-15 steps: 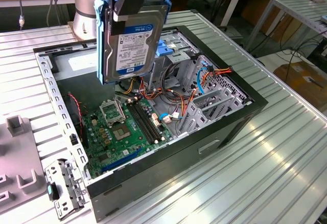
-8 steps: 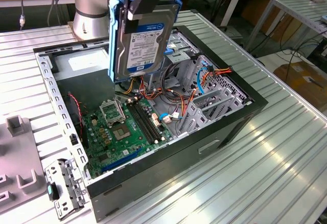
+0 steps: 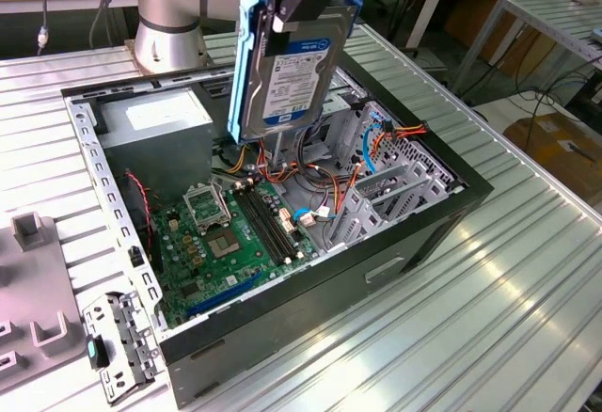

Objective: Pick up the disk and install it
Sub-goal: 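Insert the disk into the insertion slot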

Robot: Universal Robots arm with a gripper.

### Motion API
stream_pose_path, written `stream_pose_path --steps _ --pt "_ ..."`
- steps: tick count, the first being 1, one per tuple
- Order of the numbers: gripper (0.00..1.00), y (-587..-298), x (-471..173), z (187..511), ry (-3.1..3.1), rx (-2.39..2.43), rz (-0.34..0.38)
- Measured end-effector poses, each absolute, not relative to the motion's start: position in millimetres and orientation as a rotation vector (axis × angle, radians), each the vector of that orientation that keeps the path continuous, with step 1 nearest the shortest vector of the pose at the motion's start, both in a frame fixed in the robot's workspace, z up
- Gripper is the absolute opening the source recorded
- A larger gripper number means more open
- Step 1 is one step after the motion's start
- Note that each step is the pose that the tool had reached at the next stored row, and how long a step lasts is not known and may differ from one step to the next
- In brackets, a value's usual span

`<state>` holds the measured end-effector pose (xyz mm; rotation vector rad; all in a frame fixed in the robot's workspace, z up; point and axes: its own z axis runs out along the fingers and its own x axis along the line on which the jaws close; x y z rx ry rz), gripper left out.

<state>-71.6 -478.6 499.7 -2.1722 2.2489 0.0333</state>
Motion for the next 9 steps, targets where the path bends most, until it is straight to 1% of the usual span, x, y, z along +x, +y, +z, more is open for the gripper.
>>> stream_pose_path --steps 9 --pt "0.37 -478.6 -67.9 499.7 2.249 -2.172 0.033"
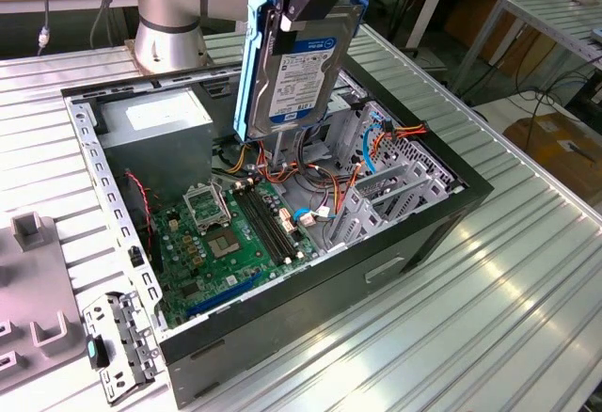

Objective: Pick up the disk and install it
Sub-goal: 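Insert the disk into the insertion slot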

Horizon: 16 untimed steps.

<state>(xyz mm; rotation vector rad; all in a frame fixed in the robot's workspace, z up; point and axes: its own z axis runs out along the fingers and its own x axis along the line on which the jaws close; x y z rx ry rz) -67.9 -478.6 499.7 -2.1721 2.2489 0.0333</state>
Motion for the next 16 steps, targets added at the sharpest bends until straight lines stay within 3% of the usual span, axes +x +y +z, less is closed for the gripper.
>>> stream_pose_path --steps 9,16 --pt "0.37 -480.2 -67.8 499.8 2.249 -2.172 0.033" --pt "0.37 -505.5 -67.8 499.5 2.249 -2.172 0.033"
